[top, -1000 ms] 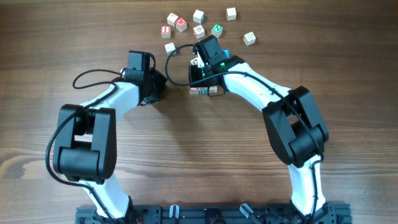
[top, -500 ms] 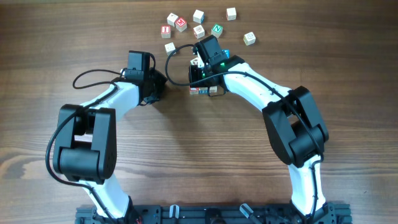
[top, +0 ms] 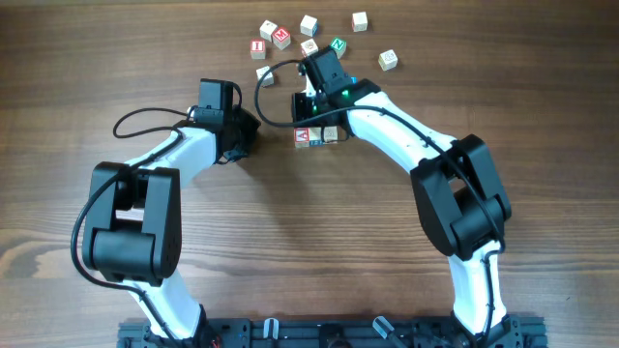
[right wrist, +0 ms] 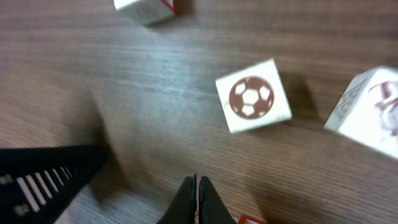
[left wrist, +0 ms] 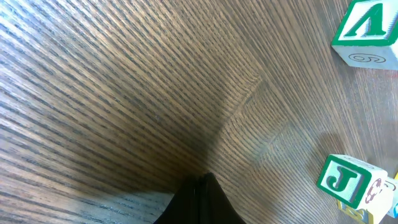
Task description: Form a horizontal line
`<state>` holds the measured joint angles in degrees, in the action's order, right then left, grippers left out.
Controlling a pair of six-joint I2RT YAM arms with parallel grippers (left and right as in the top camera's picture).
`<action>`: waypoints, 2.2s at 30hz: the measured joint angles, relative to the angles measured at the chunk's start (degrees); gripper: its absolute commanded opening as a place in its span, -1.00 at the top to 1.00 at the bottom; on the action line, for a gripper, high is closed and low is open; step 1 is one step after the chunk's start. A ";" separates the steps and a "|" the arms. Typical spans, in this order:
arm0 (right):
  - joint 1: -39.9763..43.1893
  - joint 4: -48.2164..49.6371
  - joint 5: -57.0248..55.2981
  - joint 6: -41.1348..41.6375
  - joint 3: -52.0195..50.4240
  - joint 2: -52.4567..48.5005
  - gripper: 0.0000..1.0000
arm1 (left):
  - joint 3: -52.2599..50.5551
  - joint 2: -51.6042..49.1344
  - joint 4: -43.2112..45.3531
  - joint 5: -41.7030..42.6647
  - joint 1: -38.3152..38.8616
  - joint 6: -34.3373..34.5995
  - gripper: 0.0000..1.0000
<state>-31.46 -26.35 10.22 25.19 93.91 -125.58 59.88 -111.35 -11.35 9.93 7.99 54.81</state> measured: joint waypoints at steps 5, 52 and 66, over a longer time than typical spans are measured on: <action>0.00 -5.27 -2.05 -0.04 1.51 0.00 0.91 | 0.00 0.00 0.00 0.00 0.00 -0.02 0.91; 0.37 -5.20 -6.78 -1.31 -1.64 2.01 0.91 | 0.00 0.00 0.00 -0.02 0.00 0.00 0.90; 0.37 -5.73 -5.73 -1.49 -1.64 1.49 0.91 | 0.00 0.00 0.00 -0.02 0.00 -0.02 0.90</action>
<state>-31.09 -32.08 4.49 23.70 92.27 -124.09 59.88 -111.35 -11.35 9.91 7.99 54.78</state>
